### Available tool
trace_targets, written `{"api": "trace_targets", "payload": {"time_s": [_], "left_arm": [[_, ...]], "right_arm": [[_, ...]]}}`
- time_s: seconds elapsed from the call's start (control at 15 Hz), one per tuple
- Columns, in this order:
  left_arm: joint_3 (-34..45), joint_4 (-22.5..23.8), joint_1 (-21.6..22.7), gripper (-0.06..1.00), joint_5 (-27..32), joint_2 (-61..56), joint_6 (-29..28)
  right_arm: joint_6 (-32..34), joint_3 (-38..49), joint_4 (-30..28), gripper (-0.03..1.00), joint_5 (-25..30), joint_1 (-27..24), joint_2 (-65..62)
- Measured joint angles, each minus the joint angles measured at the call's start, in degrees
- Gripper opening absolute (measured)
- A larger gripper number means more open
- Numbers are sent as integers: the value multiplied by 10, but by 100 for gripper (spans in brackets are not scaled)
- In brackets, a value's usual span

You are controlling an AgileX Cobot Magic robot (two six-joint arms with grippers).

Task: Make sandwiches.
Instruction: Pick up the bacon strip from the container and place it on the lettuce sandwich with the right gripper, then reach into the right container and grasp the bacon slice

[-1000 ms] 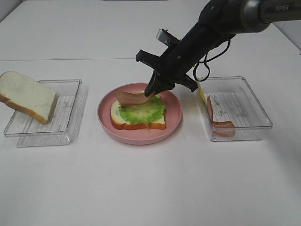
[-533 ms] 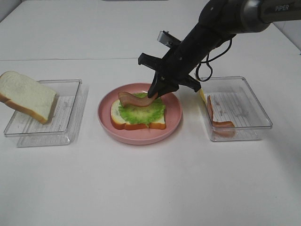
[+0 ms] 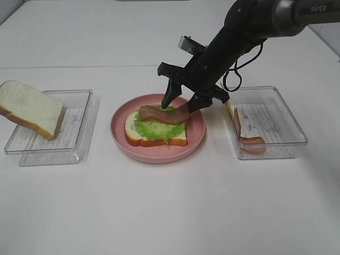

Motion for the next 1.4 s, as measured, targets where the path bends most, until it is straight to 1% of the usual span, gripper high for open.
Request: {"api": "trace_targets", "payload": {"time_s": [0.07,0.2,0.33,0.53,0.67,0.87,0.93,1.0,1.13,1.2,1.4], "left_arm": [[0,0,0,91,0,0,0],[0,0,0,91,0,0,0],[0,0,0,91,0,0,0],[0,0,0,91,0,0,0],[0,0,0,91,0,0,0],[0,0,0,91,0,0,0],[0,0,0,91,0,0,0],[0,0,0,91,0,0,0],[0,0,0,91,0,0,0],[0,0,0,91,0,0,0],[0,0,0,91,0,0,0]], "right_arm": [[0,0,-6,63,0,0,-3],[0,0,-22,66,0,0,-14],[0,0,-38,67,1,-1,-34],[0,0,-41,67,18,-1,-50],[0,0,-45,69,19,-1,-66],[3,0,-68,77,35,-1,-105],[10,0,-87,82,55,-1,-122],[49,0,-152,87,117,-1,-147],[89,0,-222,88,191,-1,-152],[103,0,-247,88,201,-1,-152],[118,0,-271,88,206,-1,-152]]}}
